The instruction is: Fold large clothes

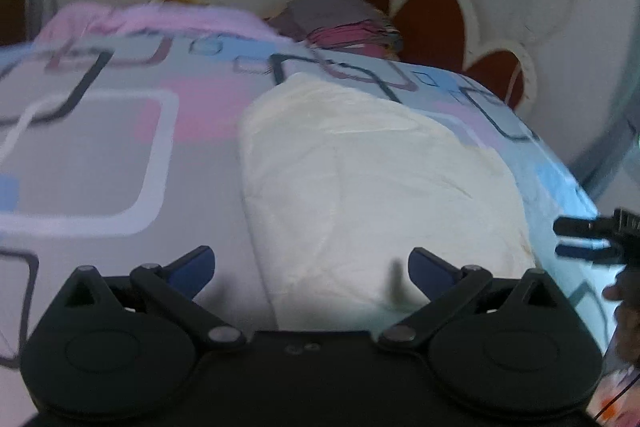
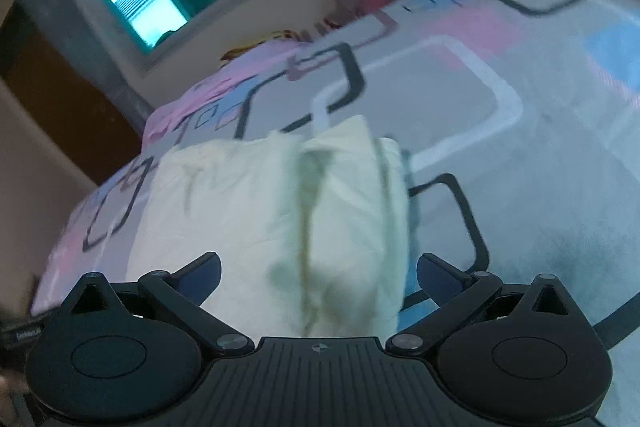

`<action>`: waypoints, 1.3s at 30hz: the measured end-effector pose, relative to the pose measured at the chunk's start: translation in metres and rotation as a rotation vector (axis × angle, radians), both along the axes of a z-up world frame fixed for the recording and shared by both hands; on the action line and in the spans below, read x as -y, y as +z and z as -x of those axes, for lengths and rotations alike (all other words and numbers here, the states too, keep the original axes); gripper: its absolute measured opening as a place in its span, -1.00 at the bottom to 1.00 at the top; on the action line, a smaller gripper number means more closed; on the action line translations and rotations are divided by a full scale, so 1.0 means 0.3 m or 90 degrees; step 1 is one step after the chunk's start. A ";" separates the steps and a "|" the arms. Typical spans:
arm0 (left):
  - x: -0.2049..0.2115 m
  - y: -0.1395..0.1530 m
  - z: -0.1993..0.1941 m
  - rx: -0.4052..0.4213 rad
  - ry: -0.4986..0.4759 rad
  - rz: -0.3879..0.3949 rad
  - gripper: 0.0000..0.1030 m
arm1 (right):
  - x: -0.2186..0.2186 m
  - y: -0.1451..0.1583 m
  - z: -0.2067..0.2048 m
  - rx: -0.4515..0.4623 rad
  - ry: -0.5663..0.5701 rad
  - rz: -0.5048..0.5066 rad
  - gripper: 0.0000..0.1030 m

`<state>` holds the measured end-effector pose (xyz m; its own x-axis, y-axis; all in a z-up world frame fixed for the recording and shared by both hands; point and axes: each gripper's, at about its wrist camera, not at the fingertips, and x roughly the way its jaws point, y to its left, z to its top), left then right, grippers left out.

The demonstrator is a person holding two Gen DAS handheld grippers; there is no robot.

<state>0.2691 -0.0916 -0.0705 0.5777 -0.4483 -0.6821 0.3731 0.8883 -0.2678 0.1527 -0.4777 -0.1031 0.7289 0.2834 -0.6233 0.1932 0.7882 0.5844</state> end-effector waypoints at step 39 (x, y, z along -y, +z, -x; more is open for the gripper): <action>-0.016 -0.295 -0.161 -0.293 0.056 0.302 1.00 | 0.095 -0.279 -0.155 -0.004 0.154 -0.239 1.00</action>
